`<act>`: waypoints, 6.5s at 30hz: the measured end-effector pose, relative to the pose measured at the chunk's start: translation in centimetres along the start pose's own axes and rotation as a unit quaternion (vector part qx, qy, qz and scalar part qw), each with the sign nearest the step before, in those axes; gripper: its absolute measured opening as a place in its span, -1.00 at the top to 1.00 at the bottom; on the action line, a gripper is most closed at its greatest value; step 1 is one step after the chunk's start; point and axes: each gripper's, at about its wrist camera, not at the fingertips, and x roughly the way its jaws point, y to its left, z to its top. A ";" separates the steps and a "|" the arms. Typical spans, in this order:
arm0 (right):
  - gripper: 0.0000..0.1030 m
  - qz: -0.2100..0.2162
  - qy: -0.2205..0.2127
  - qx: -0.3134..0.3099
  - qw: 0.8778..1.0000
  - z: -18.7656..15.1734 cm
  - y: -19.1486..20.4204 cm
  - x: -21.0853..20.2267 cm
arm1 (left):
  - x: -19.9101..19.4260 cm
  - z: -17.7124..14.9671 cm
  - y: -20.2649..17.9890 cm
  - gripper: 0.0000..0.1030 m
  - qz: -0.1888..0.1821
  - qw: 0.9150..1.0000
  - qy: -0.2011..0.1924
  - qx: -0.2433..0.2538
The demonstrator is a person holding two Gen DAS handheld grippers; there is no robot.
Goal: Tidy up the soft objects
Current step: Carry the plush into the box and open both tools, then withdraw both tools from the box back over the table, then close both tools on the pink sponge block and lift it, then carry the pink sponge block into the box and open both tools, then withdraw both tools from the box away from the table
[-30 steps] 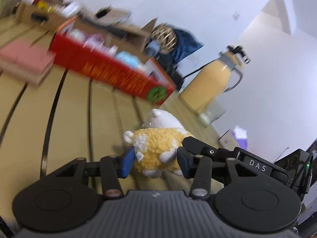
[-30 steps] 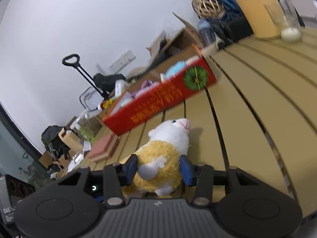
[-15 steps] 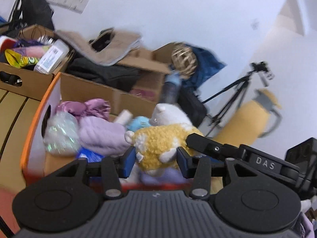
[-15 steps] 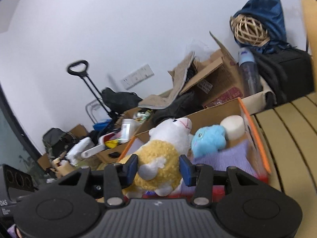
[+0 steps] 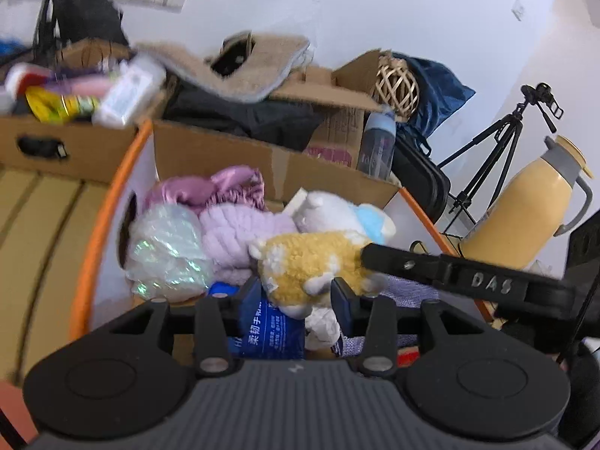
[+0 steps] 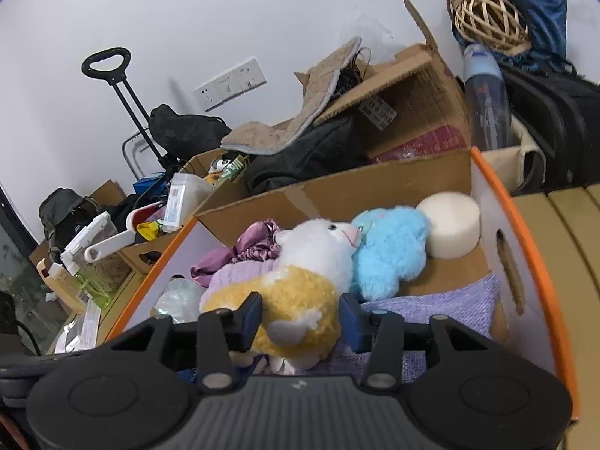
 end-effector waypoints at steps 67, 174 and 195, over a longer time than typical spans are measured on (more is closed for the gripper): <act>-1.00 -0.064 -0.190 -0.190 0.961 -40.6 18.9 -50.6 | -50.1 -37.4 -10.8 -1.00 0.120 0.963 -0.218 0.105; 0.45 0.001 -0.045 -0.115 0.992 -2.0 5.0 -3.8 | -0.9 -0.5 0.8 0.23 -0.003 1.000 -0.019 0.004; -0.03 -0.034 -0.082 -0.071 0.993 0.1 3.3 -15.7 | -15.6 0.2 -3.0 -0.27 0.065 0.989 -0.117 0.060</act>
